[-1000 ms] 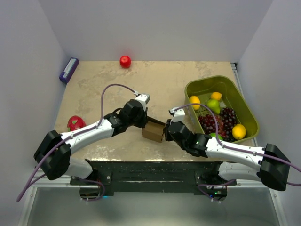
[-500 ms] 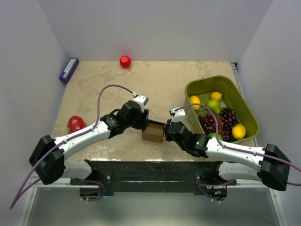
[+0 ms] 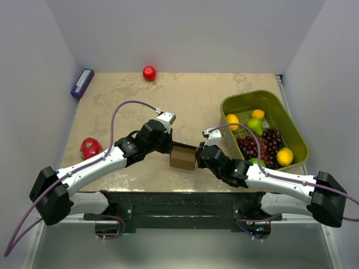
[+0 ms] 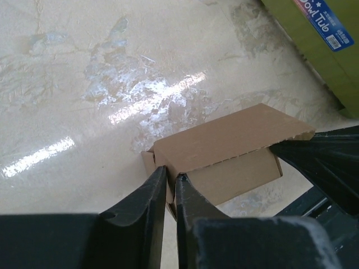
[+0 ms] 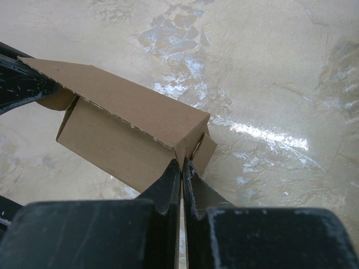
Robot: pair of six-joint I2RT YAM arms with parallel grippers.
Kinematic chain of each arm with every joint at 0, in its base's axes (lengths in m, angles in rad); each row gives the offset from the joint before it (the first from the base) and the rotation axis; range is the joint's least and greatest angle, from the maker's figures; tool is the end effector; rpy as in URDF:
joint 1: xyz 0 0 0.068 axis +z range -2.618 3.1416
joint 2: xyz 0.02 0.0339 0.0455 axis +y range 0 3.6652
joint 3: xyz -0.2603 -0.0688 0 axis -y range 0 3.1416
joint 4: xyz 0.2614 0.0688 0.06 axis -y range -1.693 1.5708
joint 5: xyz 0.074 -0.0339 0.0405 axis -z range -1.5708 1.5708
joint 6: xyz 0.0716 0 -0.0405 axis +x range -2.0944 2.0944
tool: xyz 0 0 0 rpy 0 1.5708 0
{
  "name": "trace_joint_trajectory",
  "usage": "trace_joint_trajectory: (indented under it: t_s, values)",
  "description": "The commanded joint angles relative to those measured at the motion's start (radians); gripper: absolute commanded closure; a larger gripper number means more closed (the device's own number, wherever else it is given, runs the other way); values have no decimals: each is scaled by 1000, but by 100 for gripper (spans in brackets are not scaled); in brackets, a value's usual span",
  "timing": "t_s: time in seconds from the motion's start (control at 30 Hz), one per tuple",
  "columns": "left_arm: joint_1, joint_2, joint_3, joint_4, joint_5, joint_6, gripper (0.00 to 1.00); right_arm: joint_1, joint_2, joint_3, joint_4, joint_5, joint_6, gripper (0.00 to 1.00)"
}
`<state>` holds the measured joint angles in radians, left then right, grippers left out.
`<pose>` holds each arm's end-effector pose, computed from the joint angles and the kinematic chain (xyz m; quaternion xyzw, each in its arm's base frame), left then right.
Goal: Fold the paper box
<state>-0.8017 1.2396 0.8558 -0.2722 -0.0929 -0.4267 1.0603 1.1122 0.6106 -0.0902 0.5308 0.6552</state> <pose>0.2241 -0.2220 0.2288 0.1469 0.8844 -0.2202 0.3845 0.1662 0.2226 0.1981 -0.0505 0.8591 0.1918 0.4719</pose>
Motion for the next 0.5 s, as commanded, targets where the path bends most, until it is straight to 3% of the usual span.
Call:
trace_joint_trajectory:
  t_s: [0.0, 0.47]
  values:
    - [-14, -3, 9, 24, 27, -10, 91, 6, 0, -15, -16, 17, 15, 100]
    - [-25, 11, -32, 36, 42, -33, 100, 6, 0, -20, -9, 18, 14, 100]
